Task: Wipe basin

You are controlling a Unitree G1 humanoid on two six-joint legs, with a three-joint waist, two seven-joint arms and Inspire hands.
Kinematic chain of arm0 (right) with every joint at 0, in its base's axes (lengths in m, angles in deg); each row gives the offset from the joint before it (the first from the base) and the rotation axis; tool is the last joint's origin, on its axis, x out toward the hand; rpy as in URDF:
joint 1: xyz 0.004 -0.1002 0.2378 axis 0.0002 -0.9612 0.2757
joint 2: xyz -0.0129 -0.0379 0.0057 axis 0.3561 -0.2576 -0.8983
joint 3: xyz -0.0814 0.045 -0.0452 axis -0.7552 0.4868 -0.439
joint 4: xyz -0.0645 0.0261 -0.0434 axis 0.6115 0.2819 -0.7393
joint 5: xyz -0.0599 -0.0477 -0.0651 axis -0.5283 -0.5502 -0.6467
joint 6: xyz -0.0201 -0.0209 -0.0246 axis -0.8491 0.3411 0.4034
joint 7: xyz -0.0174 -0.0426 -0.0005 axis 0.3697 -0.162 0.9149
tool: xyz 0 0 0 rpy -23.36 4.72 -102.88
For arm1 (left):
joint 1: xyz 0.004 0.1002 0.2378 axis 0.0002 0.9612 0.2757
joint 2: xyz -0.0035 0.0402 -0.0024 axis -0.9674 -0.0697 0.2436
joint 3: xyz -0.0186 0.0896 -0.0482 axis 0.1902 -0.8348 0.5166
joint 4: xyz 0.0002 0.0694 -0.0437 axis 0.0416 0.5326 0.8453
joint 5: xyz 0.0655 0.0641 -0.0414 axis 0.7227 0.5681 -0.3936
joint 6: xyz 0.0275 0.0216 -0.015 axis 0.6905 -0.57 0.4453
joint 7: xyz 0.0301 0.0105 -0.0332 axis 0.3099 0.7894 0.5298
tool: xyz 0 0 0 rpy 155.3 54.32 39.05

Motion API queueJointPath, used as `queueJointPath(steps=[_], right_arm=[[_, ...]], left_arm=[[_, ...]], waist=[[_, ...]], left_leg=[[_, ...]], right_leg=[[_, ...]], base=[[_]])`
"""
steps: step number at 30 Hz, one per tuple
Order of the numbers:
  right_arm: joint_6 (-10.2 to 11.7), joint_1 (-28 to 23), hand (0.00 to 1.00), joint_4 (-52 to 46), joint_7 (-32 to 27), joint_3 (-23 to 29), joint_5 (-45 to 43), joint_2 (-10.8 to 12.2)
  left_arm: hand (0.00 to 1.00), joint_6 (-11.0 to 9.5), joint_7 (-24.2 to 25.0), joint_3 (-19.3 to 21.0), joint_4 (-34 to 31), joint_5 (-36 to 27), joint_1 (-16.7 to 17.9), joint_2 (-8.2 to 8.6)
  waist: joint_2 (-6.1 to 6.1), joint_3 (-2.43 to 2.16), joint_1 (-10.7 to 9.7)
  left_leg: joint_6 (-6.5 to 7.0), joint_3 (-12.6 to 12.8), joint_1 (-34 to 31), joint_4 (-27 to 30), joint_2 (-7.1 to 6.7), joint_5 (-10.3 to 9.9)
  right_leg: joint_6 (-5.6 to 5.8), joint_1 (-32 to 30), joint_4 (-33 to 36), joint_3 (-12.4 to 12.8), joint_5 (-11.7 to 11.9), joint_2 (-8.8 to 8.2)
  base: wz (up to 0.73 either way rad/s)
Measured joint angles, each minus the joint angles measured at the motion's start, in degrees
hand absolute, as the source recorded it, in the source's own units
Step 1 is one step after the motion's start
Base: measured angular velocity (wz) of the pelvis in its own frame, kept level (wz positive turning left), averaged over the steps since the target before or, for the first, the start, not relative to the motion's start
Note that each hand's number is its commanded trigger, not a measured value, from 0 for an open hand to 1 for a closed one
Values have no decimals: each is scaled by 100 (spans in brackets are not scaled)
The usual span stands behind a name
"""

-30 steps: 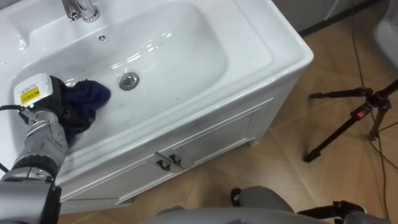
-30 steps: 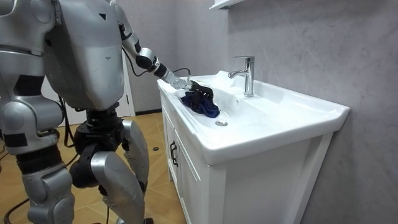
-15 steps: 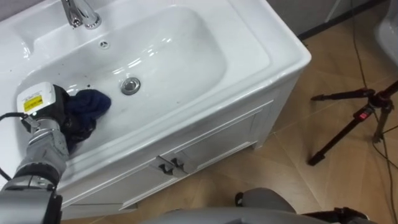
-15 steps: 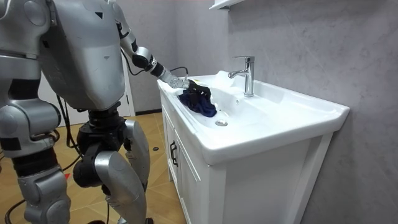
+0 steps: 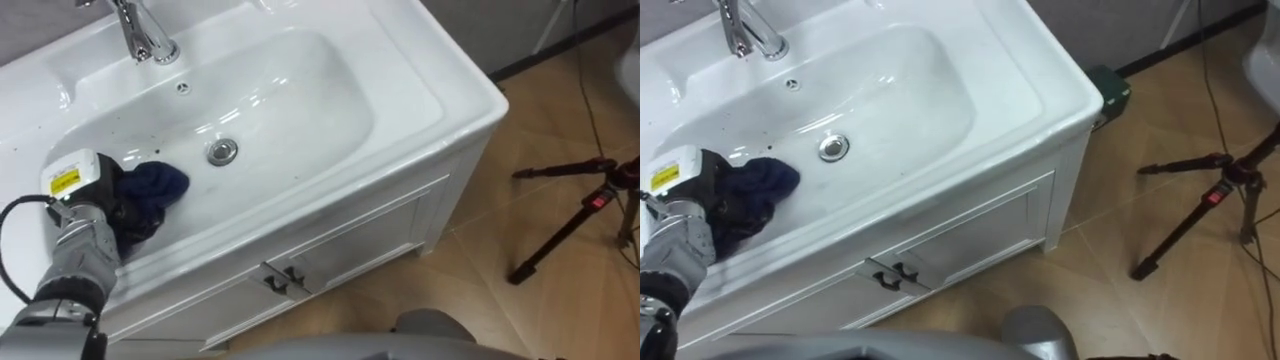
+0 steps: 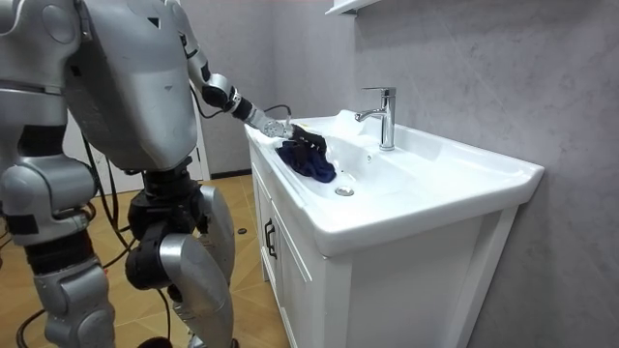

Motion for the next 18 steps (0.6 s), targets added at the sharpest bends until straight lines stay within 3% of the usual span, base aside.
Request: queueJointPath(steps=[7, 10, 13, 18], right_arm=[[-55, 75, 0, -69, -24, -263, -199, 204], [-72, 103, 0, -81, -116, -422, -201, 261], [-121, 120, 0, -74, -202, -451, -211, 280], [-168, 117, 0, -70, -141, -675, -212, 323]], left_arm=[[100, 103, 0, 3, -114, -736, -211, 536], [100, 154, 6, -64, -257, -893, -314, 717], [100, 181, 18, -245, -244, -890, -443, 875], [100, 170, 187, -567, -231, -1138, -637, 964]], waist=[[-306, -11, -29], [-356, 4, -31], [-374, 15, -167], [-386, 29, -172]], left_leg=[[1, -83, 233, -142, -77, 39], [9, -103, 208, -123, -100, 42], [52, -168, 215, -141, -167, 67], [117, -149, 255, -251, -211, 107]], right_leg=[[47, 194, 30, -19, -94, -60], [73, 201, 2, -53, -80, -104], [139, 276, -43, -156, -105, -191], [212, 283, -51, -173, -92, -280]], base=[[7], [6], [24], [4]])
